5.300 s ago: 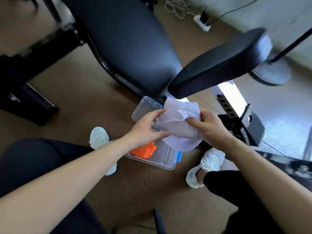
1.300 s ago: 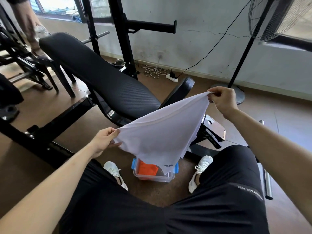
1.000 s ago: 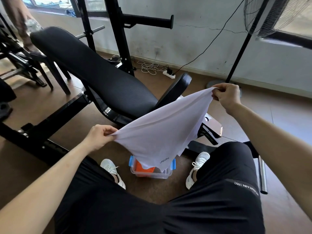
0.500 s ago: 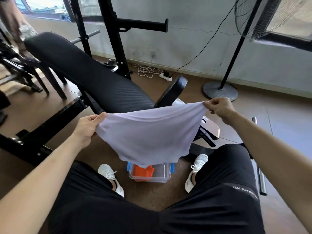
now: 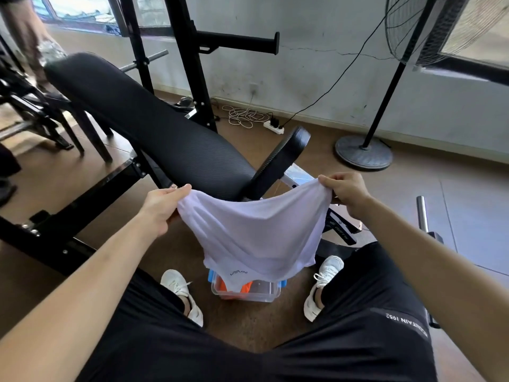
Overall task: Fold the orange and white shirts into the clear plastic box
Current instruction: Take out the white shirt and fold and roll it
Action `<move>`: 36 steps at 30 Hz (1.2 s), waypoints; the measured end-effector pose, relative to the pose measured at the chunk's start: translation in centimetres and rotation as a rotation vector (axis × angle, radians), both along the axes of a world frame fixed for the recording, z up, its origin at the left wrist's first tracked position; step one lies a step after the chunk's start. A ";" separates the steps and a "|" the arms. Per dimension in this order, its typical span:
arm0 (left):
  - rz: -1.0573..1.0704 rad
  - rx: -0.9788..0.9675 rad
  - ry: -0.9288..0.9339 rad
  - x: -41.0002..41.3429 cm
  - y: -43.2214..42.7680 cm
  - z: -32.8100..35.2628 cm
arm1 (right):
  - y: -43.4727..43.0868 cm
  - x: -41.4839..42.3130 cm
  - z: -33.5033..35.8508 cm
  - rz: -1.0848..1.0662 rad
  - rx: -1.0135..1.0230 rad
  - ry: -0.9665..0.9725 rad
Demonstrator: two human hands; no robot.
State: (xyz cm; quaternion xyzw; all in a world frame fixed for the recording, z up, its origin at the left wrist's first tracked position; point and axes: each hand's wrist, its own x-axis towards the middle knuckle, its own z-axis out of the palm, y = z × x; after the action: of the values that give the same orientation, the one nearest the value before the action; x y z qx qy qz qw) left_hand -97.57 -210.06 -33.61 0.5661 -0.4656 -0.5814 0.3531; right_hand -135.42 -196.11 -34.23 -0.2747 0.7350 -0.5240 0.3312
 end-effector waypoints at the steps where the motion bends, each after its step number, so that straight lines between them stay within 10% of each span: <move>1: -0.034 0.004 0.016 -0.3 0.6 0.3 | 0.1 0.7 0.1 0.009 -0.030 -0.001; 12: -0.205 0.066 0.162 -6.4 8.4 1.2 | 2.1 11.1 0.8 0.194 -0.269 -0.102; 29: -0.453 0.197 0.311 -6.9 12.6 3.3 | 5.0 14.3 -0.4 0.384 -0.346 0.463; 36: -0.274 -0.270 0.014 -4.0 9.4 0.1 | 4.2 11.6 1.7 0.388 -0.311 0.360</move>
State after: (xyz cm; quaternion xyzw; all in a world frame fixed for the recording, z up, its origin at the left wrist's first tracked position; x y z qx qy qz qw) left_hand -101.60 -200.69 -33.50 0.4409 -0.6097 -0.5600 0.3467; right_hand -123.84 -191.88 -32.57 -0.5459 0.6267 -0.5001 0.2433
